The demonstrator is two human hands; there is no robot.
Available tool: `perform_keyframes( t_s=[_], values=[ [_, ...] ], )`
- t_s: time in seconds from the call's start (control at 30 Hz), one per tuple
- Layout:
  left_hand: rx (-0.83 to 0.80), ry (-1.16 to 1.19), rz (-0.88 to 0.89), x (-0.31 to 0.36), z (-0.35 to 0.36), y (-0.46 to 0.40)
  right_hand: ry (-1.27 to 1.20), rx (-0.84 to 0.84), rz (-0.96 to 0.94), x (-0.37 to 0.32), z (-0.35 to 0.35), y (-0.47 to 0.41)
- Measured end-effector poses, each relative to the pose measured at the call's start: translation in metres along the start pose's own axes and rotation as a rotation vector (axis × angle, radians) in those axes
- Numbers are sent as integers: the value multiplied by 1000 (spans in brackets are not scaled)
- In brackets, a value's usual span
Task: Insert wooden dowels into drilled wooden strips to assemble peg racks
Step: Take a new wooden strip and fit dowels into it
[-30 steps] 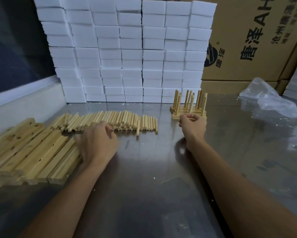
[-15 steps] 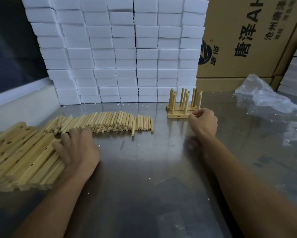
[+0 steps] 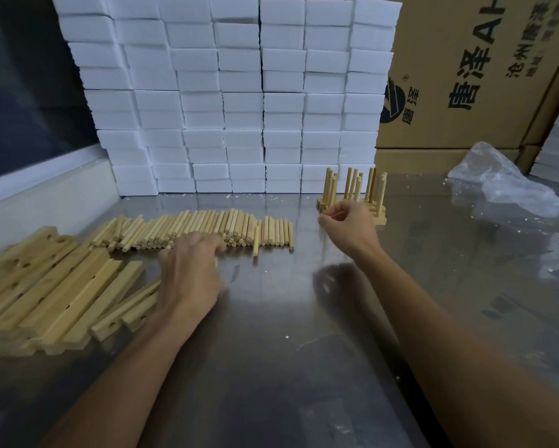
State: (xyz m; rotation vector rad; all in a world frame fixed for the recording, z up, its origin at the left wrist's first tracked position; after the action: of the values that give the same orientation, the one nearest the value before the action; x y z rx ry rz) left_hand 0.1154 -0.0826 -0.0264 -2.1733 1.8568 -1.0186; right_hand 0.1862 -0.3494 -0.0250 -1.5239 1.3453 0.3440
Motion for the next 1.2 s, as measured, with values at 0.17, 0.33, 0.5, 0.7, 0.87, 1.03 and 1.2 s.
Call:
perform_keyframes(
  t_s=[0.17,0.33,0.5,0.7,0.87,1.03,1.2],
  values=[
    [329,375,217,21,-38,4,-137,-301,-84,-39,30,13],
    [340,894,-87,4,-45,-3,-270,-659,-132,-86,68,39],
    [241,1168,-369,-11,-30,-8,-390,-749,-94,-99,97,59],
    [-159,1298,-633,-10,6,-7,-359,-520,-145,-103,84,49],
    [-588,1501,-715,9,30,8,-354,-445,-177,-104,80,47],
    [-563,1495,-739,4,32,7,-235,-361,-195,-98,80,44],
    [-519,1472,-784,-2,37,8,-6,-169,-281,-84,69,33]
  ],
)
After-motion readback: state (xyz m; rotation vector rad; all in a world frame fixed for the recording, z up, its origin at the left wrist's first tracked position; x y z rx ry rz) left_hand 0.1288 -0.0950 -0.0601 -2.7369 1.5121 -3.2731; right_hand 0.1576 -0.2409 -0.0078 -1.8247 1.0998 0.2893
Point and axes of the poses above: each hand's wrist, its own y-axis away from the middle knuckle, its own z-axis out of the palm, x = y × z, the point moved 7 cm from there along -y, towards the middle knuckle, and after that the axes turned 13 degrees about -z, right-handed, at the moved point
